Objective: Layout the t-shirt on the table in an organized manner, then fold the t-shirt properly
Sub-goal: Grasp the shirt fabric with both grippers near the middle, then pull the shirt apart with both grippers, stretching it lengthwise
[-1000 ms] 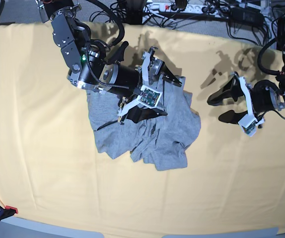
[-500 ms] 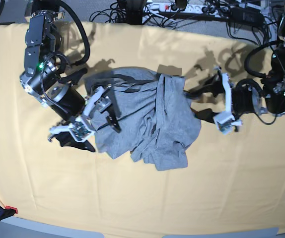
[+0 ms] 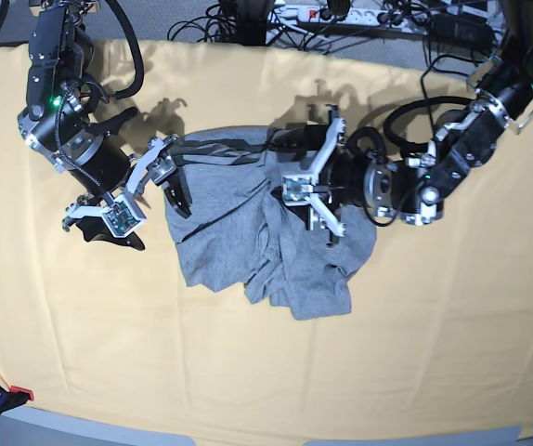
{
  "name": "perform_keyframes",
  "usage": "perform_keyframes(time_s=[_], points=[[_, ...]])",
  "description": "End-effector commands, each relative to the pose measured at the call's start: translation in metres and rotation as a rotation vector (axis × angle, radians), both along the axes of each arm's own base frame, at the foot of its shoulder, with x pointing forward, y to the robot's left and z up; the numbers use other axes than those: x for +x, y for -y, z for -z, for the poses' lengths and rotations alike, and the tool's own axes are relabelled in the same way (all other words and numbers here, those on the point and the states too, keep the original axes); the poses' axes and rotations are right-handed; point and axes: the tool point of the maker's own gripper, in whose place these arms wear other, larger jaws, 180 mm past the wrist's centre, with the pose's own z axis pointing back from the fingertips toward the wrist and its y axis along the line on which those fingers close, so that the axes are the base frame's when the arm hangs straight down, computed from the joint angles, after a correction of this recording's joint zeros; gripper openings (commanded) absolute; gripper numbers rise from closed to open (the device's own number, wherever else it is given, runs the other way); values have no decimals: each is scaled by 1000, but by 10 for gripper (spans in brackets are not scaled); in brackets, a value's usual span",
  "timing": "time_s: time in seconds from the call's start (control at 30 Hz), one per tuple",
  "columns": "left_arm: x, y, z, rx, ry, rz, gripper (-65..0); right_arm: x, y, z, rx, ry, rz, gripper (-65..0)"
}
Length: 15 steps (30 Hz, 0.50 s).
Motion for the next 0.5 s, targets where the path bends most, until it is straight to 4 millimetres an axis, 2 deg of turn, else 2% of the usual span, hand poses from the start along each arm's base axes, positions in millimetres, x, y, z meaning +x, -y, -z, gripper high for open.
perform_keyframes(time_s=[0.0, 0.03, 0.07, 0.13, 0.2, 0.27, 0.4, 0.47], points=[[12, 3, -13, -12, 52, 10, -254, 3, 1, -11, 2, 41, -1, -173], [14, 5, -11, 0, 64, 16, -276, 2, 2, -9, -4, 38, 3, -173], [17, 5, -11, 9, 74, 17, -354, 2, 2, -8, -7, 36, 5, -173], [26, 3, -14, 23, 103, 12, -628, 2, 4, -8, -3, 32, 18, -173], [38, -1, -22, 41, 153, 3, -650, 2, 6, -7, -8, 32, 28, -174], [64, -8, -41, 38, 224, -64, -650, 2, 6, -7, -10, 32, 27, -174], [119, -31, -107, -39, 370, -230, -650, -3, 0, -5, 16, 17, 0, -174], [135, -46, -144, -100, 416, -284, -650, -13, -12, -3, 46, 2, -68, -174]])
